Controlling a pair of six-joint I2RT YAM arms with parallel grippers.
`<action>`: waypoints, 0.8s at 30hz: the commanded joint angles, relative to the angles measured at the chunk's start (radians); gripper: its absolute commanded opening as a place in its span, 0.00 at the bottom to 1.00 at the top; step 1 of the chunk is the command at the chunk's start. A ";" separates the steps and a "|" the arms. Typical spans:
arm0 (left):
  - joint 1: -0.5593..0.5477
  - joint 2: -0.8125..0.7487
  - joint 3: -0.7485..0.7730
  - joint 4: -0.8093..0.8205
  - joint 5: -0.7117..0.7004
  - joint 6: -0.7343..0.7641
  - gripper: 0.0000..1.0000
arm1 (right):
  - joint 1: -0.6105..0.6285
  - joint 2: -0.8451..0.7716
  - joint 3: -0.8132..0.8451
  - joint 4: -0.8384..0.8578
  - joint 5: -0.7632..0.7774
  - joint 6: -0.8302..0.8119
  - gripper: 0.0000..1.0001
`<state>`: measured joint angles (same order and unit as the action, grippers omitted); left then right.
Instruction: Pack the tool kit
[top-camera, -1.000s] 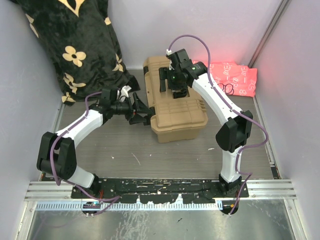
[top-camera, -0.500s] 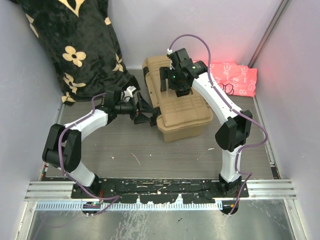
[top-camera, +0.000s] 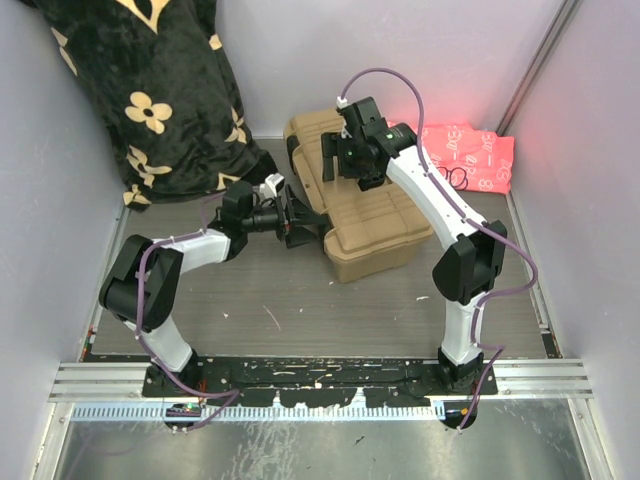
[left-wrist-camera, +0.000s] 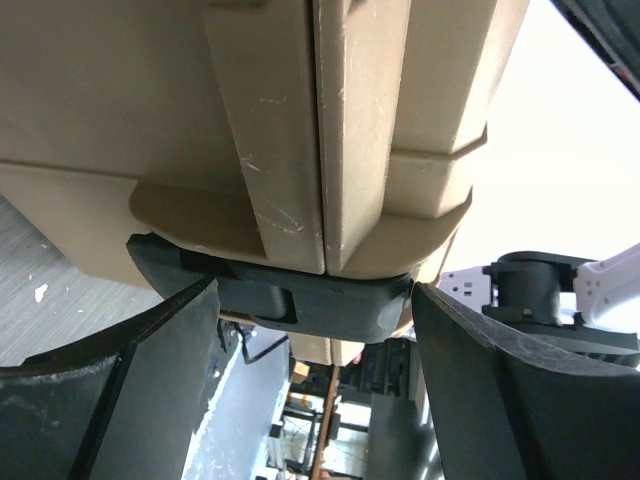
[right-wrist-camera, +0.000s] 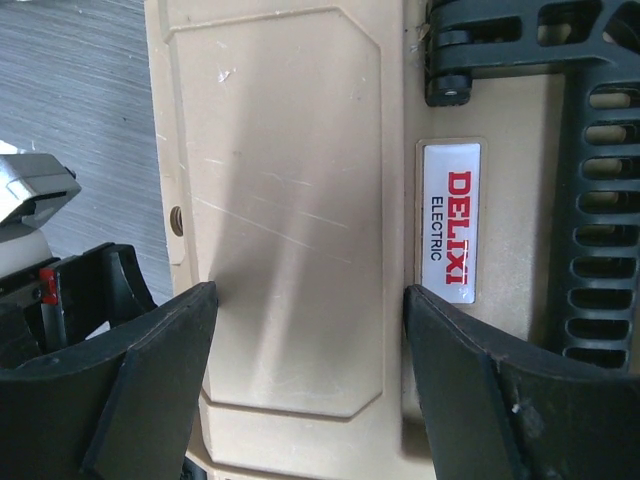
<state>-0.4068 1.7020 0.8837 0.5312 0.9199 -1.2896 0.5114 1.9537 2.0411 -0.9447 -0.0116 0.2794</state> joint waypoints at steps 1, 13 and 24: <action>-0.059 0.014 0.001 0.189 -0.085 -0.067 0.79 | 0.021 0.034 -0.087 -0.187 -0.021 0.015 0.79; 0.050 -0.170 0.123 -0.287 0.004 0.382 0.94 | 0.019 -0.006 -0.033 -0.149 -0.020 0.025 0.80; 0.040 -0.366 0.389 -1.181 -0.330 1.108 0.98 | 0.008 -0.056 0.254 -0.050 0.030 0.008 1.00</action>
<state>-0.3565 1.3746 1.2606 -0.3668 0.7238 -0.4026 0.5179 1.9381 2.1803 -1.0138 0.0071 0.2909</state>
